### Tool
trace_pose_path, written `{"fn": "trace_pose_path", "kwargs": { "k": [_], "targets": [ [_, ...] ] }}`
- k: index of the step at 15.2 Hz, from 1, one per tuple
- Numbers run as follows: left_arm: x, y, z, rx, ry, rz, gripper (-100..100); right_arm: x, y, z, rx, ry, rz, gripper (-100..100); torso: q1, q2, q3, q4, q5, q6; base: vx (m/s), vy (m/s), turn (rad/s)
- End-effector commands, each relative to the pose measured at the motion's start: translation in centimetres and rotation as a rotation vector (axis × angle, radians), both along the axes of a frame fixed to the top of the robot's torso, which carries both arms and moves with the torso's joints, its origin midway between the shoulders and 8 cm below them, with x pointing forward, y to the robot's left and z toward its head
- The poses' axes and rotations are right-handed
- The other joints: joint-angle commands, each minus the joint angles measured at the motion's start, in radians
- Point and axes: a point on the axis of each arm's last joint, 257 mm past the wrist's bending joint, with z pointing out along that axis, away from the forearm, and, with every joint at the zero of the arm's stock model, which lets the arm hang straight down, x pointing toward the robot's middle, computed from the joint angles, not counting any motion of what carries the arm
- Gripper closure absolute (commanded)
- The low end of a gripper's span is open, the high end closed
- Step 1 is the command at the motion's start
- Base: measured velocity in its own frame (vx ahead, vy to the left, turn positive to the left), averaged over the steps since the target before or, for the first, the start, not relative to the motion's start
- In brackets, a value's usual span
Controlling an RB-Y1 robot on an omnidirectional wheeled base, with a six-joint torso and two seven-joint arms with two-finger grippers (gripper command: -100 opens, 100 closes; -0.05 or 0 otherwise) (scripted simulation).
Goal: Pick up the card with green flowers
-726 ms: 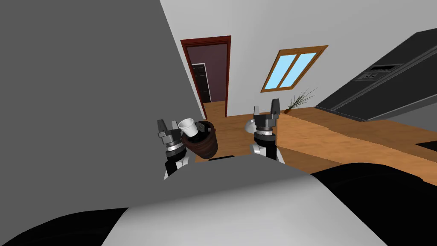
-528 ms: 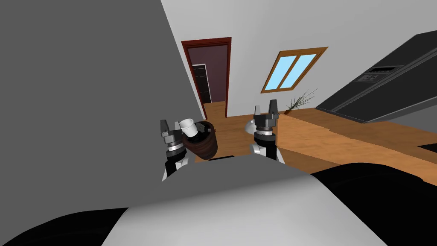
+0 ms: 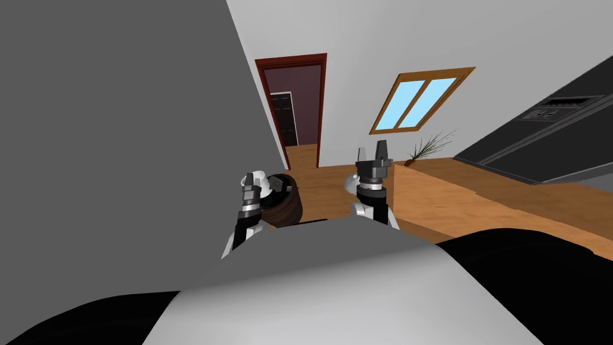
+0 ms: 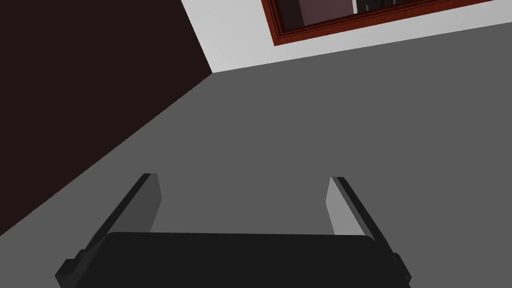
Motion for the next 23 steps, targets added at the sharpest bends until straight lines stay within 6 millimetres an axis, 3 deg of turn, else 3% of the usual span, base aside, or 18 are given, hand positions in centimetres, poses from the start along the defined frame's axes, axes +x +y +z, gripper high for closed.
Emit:
{"fn": "trace_pose_path", "kwargs": {
  "k": [1, 4, 13, 19, 20, 22, 23],
  "targets": [
    [0.5, 0.5, -2.7, 0.041, 0.084, 0.020, -100, 0.0, 0.0, 0.0, 0.000, 0.000, 0.000, 0, 0.000, 0.000, 0.000, 0.000, 0.000, 0.000, 0.071, -0.108, 0.181],
    [1.0, 1.3, -6.4, 0.100, 0.196, 0.051, -100, 0.0, 0.0, 0.0, 0.000, 0.000, 0.000, 0, 0.002, 0.004, 0.003, 0.001, 0.001, 0.000, 0.091, -0.136, 0.202],
    [1.1, 1.4, -6.7, 0.099, 0.210, 0.053, -100, 0.0, 0.0, 0.0, 0.000, 0.000, 0.000, 0, 0.013, 0.012, 0.007, 0.003, 0.003, 0.000, 0.020, -0.032, 0.001],
    [2.3, 3.2, -12.1, 0.084, 0.370, 0.096, -100, 0.0, 0.0, 0.0, 0.000, 0.000, 0.000, 0, -0.001, 0.005, 0.003, 0.001, 0.000, 0.000, 0.069, -0.153, -0.001],
    [2.3, 3.2, -12.1, 0.084, 0.370, 0.096, -100, 0.0, 0.0, 0.0, 0.000, 0.000, 0.000, 0, -0.002, 0.004, 0.003, 0.001, 0.000, 0.000, 0.085, -0.153, 0.013],
    [2.6, 4.0, -14.4, 0.084, 0.439, 0.113, -100, 0.0, 0.0, 0.0, 0.000, 0.000, 0.000, 0, 0.001, 0.004, 0.003, 0.001, 0.000, 0.000, 0.102, -0.137, -0.001],
    [2.6, 4.0, -14.4, 0.084, 0.439, 0.113, -100, 0.0, 0.0, 0.0, 0.000, 0.000, 0.000, 0, 0.001, 0.003, 0.002, 0.001, 0.001, 0.000, 0.096, -0.122, 0.007]
  ]
}}
